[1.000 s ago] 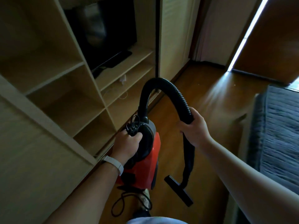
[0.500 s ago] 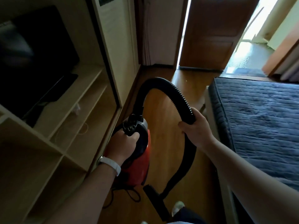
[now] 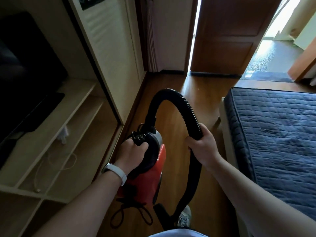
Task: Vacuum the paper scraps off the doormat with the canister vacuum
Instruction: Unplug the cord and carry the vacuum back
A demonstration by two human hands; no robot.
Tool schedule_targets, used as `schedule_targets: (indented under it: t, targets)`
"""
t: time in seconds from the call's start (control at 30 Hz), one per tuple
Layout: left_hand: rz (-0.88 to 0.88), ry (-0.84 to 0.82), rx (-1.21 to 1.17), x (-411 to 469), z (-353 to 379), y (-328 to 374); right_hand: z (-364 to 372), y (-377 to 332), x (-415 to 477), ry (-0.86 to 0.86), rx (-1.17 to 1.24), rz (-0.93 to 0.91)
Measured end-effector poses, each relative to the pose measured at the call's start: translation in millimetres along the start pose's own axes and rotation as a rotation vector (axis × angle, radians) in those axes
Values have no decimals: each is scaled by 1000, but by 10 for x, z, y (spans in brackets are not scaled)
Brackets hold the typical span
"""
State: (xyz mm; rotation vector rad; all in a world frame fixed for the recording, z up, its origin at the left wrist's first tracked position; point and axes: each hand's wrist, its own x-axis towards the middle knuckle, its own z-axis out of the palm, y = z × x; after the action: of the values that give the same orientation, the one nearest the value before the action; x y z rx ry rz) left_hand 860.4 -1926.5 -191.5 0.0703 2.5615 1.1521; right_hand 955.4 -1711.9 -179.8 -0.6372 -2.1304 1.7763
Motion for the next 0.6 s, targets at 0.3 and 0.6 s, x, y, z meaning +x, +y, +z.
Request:
schedule_targets:
  t: [0.3, 0.6]
  targets:
    - [16, 46, -15, 1052, 164, 776, -245, -99, 1316, -36, 50, 3]
    - [-1, -6, -36, 2665, 252, 1141, -6, -184, 2850, 28, -28, -22]
